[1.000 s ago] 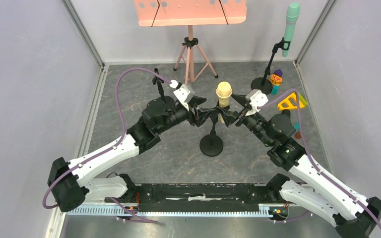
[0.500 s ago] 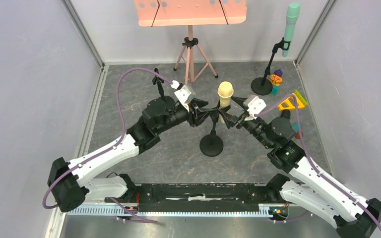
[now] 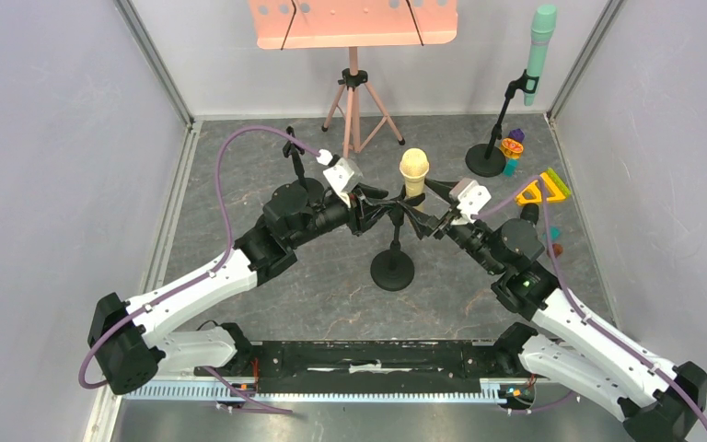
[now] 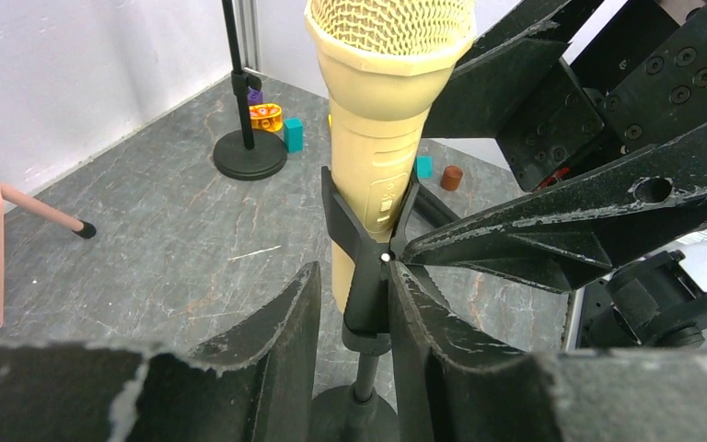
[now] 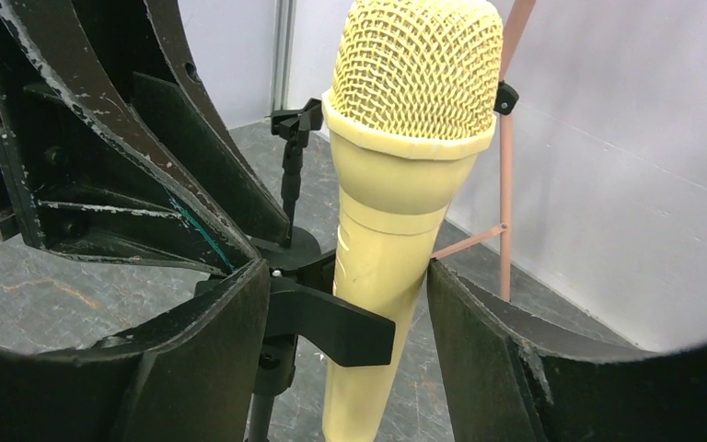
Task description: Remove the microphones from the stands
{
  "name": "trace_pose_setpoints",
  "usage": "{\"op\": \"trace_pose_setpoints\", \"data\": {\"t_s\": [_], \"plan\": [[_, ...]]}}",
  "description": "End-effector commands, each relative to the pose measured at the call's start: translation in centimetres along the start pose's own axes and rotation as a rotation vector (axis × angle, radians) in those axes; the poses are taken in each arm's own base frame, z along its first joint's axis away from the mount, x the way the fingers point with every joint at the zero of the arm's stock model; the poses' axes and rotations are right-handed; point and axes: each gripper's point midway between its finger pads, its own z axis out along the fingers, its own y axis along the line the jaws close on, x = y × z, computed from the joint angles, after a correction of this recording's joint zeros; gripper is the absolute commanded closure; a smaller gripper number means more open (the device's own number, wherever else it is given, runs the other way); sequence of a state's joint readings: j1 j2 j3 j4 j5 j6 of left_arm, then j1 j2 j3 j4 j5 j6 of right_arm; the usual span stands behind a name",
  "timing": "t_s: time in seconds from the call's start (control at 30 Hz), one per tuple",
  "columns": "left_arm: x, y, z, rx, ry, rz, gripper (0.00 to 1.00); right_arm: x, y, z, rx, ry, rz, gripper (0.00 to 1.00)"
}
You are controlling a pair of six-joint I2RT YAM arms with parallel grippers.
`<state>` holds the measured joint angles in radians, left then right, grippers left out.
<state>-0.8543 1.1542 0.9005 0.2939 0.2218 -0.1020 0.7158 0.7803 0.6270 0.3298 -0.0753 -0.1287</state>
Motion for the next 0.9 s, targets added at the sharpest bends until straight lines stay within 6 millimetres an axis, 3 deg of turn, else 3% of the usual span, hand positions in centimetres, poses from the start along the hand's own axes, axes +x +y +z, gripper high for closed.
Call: {"op": "trace_pose_setpoints", "data": {"t_s": [0.0,0.3,0.5,0.6,0.73,0.87], "plan": [[7.1,-0.6,-0.8,0.05,0.227,-0.008,0.62,10.9,1.9,-2.2,-0.067,0.385,0.004,0.31],[9.1,-1.7,-1.4,0.113,0.301,0.003,0.66,11.8,1.1,-2.6,-0.011,0.448,-0.004,0.32],[9.1,-2.2,-1.1,0.136,0.309,0.014,0.66,8.0,-0.9,-1.2,0.114,0.332,0.061,0.28],[9.0,-1.8,-1.3,0.117,0.316,0.04,0.67,7.1,-2.2,-0.5,0.163,0.344,0.037,0.28],[9.2,-1.6,-1.5,0.11,0.329,0.052,0.67,9.5,-1.2,-0.4,0.099,0.433,-0.008,0.29],[9.4,-1.5,-1.8,0.1,0.333,0.047,0.67,12.6,1.3,-2.0,-0.009,0.508,0.025,0.32]]}}
